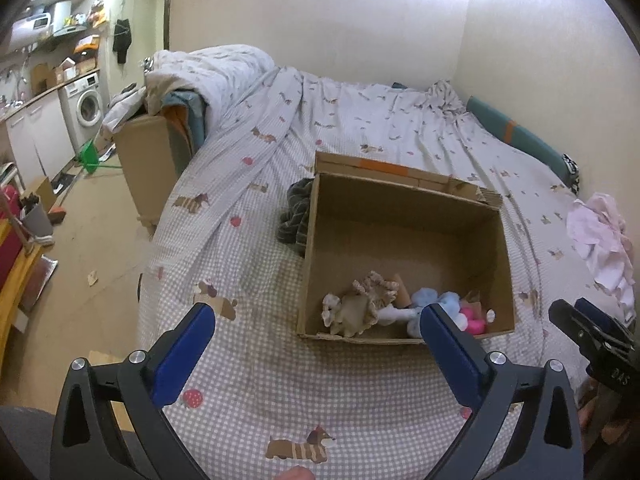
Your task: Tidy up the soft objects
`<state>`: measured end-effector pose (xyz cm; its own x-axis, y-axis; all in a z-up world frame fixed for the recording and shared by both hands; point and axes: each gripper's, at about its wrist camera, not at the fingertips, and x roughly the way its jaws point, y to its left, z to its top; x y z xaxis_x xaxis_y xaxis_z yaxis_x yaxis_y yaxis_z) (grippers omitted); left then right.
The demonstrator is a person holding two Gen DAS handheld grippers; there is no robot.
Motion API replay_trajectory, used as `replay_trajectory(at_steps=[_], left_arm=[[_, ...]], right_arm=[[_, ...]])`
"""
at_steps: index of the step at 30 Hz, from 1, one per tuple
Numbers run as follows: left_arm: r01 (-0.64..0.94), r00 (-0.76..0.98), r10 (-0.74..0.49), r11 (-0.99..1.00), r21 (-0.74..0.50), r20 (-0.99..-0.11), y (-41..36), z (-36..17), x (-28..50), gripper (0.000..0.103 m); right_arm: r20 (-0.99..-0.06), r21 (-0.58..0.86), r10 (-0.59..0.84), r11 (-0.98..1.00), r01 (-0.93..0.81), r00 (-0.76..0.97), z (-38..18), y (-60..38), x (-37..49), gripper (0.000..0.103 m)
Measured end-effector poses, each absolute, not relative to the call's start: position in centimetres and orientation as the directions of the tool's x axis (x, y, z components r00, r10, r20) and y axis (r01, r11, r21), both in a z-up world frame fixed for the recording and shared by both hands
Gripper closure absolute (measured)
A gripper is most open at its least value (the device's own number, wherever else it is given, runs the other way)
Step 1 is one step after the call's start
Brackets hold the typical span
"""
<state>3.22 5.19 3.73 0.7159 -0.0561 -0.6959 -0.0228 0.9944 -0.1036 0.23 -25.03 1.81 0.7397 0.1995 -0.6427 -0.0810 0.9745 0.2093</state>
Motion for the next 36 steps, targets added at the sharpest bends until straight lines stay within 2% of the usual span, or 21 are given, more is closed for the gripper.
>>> replay_trajectory(at_steps=[36], left_arm=[[0.015,0.702,-0.074,0.996,-0.089,-0.709,4.1,2.9,3.7,0.001]], right_arm=[[-0.670,0.238,0.241,0.966,-0.105,0.702,1.2,-24.0,0.5,0.000]])
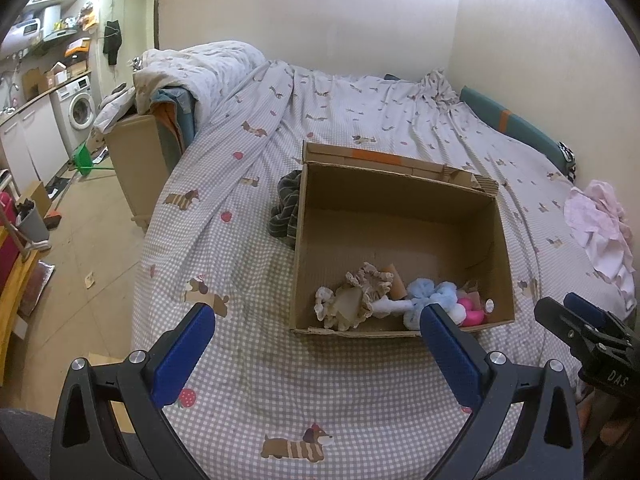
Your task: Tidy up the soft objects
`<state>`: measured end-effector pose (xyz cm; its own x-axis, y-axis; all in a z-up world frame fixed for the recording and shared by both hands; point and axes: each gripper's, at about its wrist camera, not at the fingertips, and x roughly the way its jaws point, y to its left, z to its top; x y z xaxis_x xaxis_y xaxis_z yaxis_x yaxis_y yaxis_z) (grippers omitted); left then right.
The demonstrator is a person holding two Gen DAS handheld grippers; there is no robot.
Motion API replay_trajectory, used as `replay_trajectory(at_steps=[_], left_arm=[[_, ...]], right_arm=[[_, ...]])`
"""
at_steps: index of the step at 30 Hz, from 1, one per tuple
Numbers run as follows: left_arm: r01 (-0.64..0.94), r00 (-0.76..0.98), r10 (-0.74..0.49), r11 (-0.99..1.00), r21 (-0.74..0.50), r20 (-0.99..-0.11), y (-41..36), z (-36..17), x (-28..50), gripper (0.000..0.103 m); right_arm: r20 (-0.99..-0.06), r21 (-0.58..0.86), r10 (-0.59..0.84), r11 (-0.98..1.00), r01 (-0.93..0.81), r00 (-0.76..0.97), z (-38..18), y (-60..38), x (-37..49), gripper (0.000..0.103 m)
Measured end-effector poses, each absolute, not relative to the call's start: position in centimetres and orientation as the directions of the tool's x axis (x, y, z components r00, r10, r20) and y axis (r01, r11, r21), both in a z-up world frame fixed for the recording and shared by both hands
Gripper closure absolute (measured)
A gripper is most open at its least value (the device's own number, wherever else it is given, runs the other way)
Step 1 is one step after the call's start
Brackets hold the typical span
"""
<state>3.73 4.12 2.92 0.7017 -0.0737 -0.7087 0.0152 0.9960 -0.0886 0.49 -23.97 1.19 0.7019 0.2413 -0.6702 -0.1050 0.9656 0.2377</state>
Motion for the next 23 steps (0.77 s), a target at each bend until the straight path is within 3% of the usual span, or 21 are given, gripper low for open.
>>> replay_trajectory(at_steps=[23], left_arm=[[0.021,0.706,-0.068,0.997,-0.075,-0.705,3.91,3.00,3.66,0.001]], right_arm=[[-0.672,0.242,0.248,0.964,-0.109,0.698,1.29,-23.97,0.57,0.000]])
